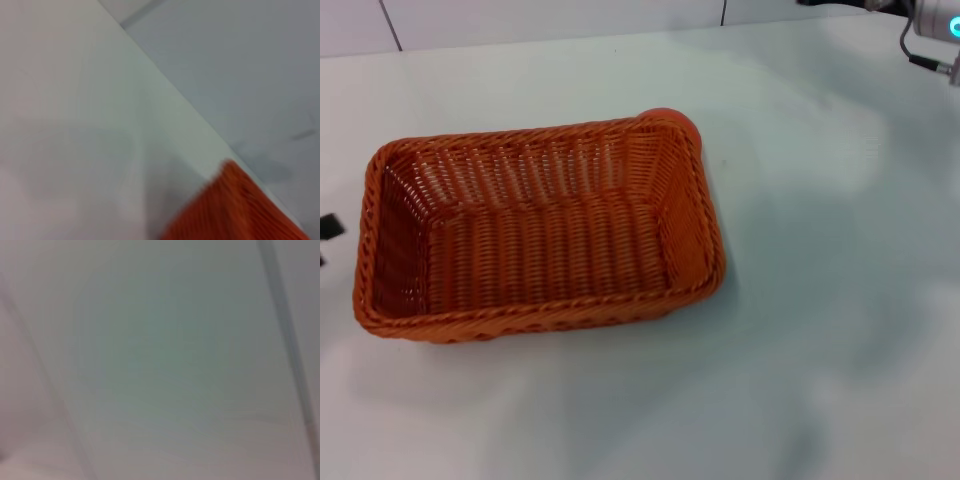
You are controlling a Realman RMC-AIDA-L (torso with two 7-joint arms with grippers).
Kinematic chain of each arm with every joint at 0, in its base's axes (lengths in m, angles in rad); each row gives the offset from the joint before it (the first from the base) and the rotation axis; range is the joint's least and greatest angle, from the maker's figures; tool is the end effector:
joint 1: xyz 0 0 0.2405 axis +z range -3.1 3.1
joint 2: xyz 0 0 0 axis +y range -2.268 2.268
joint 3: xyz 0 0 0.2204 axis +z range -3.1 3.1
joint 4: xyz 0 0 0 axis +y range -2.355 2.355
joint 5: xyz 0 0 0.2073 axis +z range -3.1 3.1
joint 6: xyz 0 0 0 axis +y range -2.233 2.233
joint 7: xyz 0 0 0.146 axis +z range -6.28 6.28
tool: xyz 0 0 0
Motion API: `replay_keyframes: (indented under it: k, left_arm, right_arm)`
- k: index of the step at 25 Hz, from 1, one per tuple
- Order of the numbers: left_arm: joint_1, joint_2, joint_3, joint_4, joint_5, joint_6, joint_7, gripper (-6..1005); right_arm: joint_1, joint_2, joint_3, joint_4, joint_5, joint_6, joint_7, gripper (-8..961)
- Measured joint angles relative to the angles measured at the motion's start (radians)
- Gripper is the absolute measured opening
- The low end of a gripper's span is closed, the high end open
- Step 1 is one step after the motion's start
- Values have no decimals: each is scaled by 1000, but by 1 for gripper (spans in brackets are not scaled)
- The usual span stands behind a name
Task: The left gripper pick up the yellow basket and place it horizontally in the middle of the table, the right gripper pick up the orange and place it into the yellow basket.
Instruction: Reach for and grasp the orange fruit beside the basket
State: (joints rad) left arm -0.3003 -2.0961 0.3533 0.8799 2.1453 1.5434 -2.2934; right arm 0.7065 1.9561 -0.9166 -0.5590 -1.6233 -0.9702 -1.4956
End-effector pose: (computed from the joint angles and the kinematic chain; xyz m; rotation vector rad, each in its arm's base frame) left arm -0.3286 0.2628 0.0863 -1.8047 -1.8739 -0.8514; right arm 0.2055 0.4264 0.0593 -0.8767 -2.2819 -0.8682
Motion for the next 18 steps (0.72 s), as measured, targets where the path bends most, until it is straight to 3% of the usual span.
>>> replay_keyframes:
  k: [3,4,8,12,18]
  left_arm:
    - [4,11,-21,-25,-10,-33,39,751]
    - [3,21,-69,-69,-24,-75,112,751]
    - [-8,28,-124,-117,-51,-100,194,752]
    - [-19,27,-130,-134,-73,-100,221,752]
    - [-25,21,-126,-134,-74,-90,226,753]
  right_arm:
    - [49,-25,9,-73,-253,-115,212,927]
    - [66,-29,16,-104,-330,-154,271,925]
    - [130,-25,55,-192,-566,-280,454,918]
    - [174,-19,86,-197,-626,-311,615,911]
    - [201,-10,45,-174,-730,-323,783,745]
